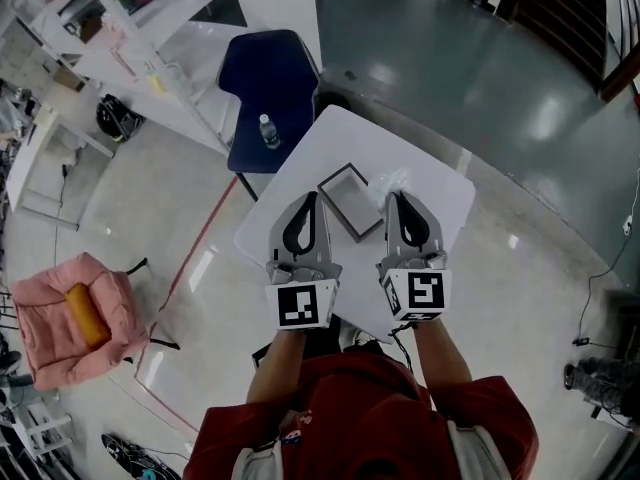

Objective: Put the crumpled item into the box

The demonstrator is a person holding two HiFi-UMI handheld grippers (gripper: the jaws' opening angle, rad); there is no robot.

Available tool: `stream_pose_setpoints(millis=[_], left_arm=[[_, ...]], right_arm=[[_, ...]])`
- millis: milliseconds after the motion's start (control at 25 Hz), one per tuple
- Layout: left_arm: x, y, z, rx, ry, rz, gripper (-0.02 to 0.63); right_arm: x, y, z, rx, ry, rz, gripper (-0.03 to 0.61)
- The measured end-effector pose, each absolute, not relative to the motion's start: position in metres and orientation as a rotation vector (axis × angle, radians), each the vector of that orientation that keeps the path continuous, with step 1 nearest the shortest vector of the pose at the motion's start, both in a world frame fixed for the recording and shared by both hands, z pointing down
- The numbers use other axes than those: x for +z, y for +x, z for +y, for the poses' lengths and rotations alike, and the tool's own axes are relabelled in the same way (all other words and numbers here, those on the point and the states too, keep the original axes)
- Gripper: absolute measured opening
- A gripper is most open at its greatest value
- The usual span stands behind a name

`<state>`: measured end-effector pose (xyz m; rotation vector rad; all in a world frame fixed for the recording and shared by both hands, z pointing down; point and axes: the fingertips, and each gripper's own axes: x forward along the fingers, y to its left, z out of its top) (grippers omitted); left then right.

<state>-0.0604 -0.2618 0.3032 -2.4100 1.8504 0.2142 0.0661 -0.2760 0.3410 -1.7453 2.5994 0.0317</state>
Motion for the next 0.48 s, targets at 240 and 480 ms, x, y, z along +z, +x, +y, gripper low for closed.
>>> stream_pose_setpoints(millis=[240, 480], left_arm=[[0.322, -0.074, -0.285, 0.220, -2.445, 1.849, 0.003], [0.339, -0.087, -0.308, 0.232, -2.484, 1.841, 0.003]], right_arm=[[0.363, 0.053, -0.298, -0.034, -1.806, 2.608, 0.003], [0.384, 0.037, -0.317, -0.068, -1.848, 2.660, 0.003]])
